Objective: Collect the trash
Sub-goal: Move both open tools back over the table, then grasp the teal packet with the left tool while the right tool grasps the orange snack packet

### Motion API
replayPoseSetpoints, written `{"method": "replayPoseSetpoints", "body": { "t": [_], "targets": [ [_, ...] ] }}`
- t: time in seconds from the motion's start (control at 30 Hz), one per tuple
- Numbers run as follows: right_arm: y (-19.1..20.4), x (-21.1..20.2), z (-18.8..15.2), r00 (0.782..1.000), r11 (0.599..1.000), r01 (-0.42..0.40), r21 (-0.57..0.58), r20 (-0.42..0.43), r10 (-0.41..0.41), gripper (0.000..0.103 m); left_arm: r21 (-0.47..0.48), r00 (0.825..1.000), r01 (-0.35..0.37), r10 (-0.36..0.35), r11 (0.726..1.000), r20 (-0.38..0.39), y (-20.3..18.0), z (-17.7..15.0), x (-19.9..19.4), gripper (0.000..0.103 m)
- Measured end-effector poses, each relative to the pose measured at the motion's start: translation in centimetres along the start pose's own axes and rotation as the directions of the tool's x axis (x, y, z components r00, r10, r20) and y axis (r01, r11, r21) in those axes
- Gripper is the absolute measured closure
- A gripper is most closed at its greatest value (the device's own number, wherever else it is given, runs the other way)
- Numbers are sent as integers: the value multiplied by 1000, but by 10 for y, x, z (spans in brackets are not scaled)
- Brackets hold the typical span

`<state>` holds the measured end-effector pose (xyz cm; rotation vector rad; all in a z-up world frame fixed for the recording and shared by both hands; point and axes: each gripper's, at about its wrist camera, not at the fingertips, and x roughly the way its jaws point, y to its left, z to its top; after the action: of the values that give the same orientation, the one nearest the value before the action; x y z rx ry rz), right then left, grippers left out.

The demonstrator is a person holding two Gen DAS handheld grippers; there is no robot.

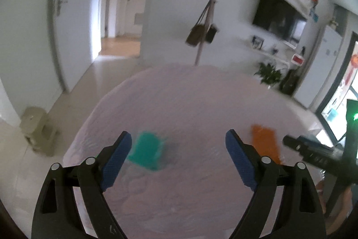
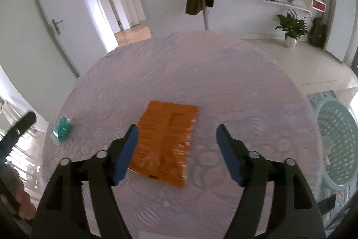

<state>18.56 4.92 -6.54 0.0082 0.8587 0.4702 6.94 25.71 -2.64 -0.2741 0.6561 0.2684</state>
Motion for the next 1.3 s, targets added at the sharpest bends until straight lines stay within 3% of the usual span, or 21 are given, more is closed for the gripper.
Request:
{"method": "replayPoseSetpoints", "body": {
  "t": [0.23,0.57,0.77,0.93,1.13,1.3],
  "targets": [
    [22,31,-9,998,999,20,-26,-51,-21,26,32,994,-37,40,999,-99,31,-13,29,19],
    [37,48,-10,988,986,123,-116,-83,-133,21,13,986,-64,66,998,-154,36,-15,48,20],
    [38,50,-11,985,981,141,-133,-84,-153,21,49,975,-123,130,991,-179,29,-22,60,31],
    [39,46,-12,985,980,152,-131,-64,-161,39,63,974,-157,165,986,-157,32,-24,57,51],
    [36,39,-14,988,984,138,-116,-47,-145,59,76,979,-149,158,986,-131,30,-25,51,55],
    [17,23,-11,999,999,44,-24,-15,-44,67,75,987,-114,122,991,-101,21,-25,43,57]
  ]
}}
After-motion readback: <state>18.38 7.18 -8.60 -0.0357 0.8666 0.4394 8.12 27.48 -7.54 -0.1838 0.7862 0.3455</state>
